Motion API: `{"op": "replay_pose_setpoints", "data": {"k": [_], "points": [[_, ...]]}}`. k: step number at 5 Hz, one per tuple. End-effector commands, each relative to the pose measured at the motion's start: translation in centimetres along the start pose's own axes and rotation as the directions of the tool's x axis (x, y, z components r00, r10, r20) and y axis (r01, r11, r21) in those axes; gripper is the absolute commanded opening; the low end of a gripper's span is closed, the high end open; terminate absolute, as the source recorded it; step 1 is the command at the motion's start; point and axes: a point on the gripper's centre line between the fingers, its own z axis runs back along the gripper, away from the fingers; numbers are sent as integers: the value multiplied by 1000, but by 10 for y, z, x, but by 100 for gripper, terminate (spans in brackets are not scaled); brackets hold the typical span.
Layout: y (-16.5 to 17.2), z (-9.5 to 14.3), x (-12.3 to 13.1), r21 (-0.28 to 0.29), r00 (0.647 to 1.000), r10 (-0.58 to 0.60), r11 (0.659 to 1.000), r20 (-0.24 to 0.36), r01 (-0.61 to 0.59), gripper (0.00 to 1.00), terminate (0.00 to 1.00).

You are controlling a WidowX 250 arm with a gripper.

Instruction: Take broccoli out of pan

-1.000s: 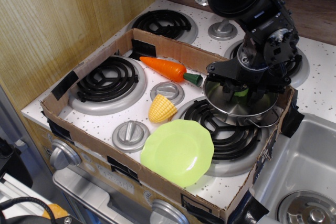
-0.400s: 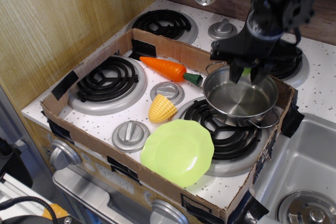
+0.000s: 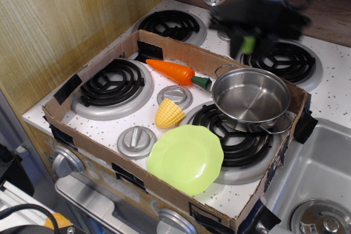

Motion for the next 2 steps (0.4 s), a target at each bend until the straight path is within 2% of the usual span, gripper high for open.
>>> {"op": "replay_pose_setpoints", "data": {"k": [1,2], "points": [[72,4,12,95,993,99,990,70,-106,0,0],[108,-28,5,109,991,114,987,71,-121,0,0]]}}
